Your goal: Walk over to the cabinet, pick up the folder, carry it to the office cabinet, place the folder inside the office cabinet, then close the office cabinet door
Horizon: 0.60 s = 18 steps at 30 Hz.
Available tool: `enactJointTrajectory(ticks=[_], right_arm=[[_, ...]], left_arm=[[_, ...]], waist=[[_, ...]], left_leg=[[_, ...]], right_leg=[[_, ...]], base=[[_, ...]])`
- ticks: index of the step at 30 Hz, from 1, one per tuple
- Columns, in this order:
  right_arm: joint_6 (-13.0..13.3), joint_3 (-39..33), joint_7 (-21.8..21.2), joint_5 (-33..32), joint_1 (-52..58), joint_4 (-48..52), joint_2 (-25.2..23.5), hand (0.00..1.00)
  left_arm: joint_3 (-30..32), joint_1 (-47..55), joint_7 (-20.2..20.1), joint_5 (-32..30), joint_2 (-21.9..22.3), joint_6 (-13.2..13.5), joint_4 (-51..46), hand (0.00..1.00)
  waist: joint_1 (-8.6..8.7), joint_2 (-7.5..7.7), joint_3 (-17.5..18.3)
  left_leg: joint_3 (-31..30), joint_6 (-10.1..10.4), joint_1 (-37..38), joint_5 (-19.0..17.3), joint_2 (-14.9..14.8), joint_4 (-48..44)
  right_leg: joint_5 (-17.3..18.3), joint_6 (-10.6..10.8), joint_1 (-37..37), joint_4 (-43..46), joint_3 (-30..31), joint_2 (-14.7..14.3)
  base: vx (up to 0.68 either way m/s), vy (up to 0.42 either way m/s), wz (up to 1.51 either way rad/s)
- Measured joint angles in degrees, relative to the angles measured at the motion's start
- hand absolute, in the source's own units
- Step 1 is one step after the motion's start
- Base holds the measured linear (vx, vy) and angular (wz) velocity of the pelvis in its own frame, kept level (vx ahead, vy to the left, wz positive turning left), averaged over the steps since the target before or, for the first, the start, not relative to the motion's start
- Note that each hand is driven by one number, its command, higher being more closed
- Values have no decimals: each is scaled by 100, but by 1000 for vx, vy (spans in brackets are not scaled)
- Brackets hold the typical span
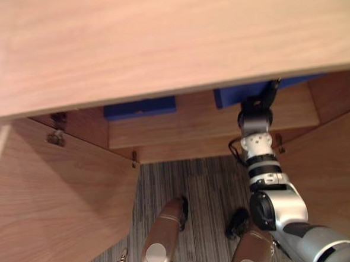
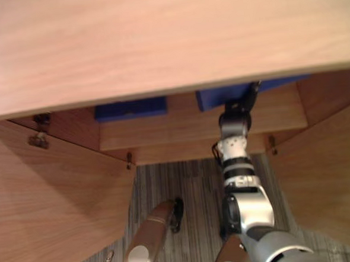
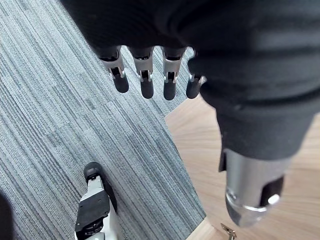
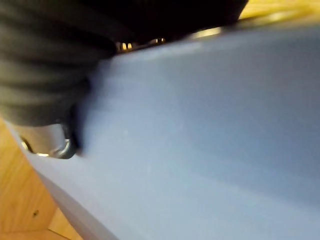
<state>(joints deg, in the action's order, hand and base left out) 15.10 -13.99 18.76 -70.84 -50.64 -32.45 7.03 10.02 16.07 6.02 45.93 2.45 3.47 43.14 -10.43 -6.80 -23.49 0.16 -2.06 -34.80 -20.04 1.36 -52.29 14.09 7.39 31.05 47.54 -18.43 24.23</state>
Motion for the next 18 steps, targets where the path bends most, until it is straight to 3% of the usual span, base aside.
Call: enactJointTrajectory(ticks=[7, 13, 18], right_arm=[[272, -157, 376, -677, -845, 174, 662, 100], [658, -286, 801, -933, -1229, 139, 1020, 100], [685, -270, 1091, -1129, -1404, -267, 1281, 100]], left_arm=[[-71, -12, 244, 140, 1, 83, -366, 0], [-230, 5, 457, 129, -48, 110, -616, 0], [-233, 4, 611, 79, -50, 103, -770, 0]], waist=[[-72, 58, -245], [-139, 71, -310], [-159, 88, -387]], left_leg=[[-76, 51, -1348, -167, 5, -934], [-274, 126, -1944, -137, 98, -1204], [-378, 217, -2126, -74, 195, -1169]], right_leg=[[433, -107, 1386, 1188, 146, 247], [625, -223, 1898, 1637, 43, 406], [695, -245, 2027, 1718, -56, 512]], base=[[-104, -27, 10], [-34, -35, 19], [11, -17, 17]])
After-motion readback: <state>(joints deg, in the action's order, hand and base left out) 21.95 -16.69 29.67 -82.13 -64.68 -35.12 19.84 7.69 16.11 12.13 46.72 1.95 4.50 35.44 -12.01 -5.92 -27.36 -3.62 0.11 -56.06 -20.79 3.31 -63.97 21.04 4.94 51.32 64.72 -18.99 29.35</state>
